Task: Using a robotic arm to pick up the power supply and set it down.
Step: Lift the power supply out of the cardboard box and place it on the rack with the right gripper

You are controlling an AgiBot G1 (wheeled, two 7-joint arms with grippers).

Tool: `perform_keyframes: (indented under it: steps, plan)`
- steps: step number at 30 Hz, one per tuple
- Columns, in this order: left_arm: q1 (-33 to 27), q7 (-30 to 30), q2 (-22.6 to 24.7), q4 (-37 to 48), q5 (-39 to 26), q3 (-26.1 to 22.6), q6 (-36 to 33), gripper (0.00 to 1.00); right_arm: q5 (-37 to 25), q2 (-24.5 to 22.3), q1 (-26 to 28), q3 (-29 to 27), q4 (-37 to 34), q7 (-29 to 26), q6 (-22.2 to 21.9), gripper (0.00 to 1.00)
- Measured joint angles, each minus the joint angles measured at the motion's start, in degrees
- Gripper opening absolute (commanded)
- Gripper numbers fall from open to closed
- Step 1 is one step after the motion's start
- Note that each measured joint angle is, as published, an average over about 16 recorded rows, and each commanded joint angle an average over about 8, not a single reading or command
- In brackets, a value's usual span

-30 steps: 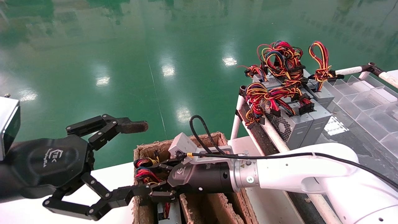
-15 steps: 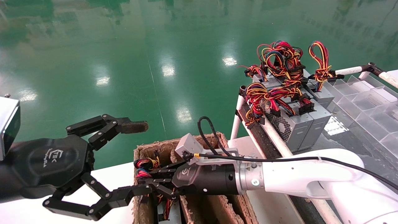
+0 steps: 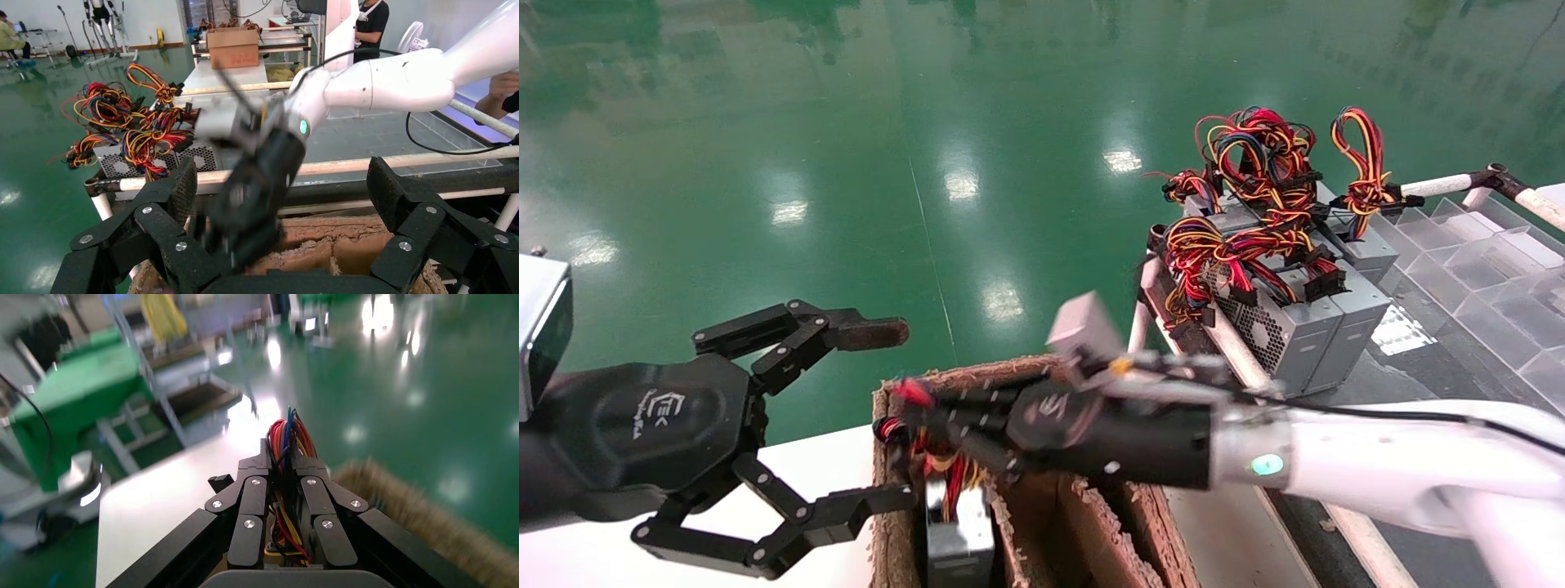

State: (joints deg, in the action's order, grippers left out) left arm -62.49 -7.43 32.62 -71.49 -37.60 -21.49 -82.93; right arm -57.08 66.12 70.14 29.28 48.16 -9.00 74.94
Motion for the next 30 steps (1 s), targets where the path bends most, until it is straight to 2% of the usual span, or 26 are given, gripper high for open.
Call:
perform_keyframes:
  steps: [16, 23, 30]
  plan:
    - [0.0, 0.0, 0.0, 0.0, 0.0, 0.0, 0.0, 1.0, 13.8, -14.7, -4.2, -13.8, 15.4, -2.0, -4.0, 0.0]
    - [0.0, 0.0, 0.0, 0.0, 0.0, 0.0, 0.0, 1.0, 16.3, -21.6, -6.5, -18.6, 18.1, -2.1, -5.8, 0.0]
    - [0.0, 0.0, 0.0, 0.0, 0.0, 0.0, 0.0, 1.0, 18.5, -28.9, -12.0, -23.4, 18.2, -1.2, -6.4, 0.0]
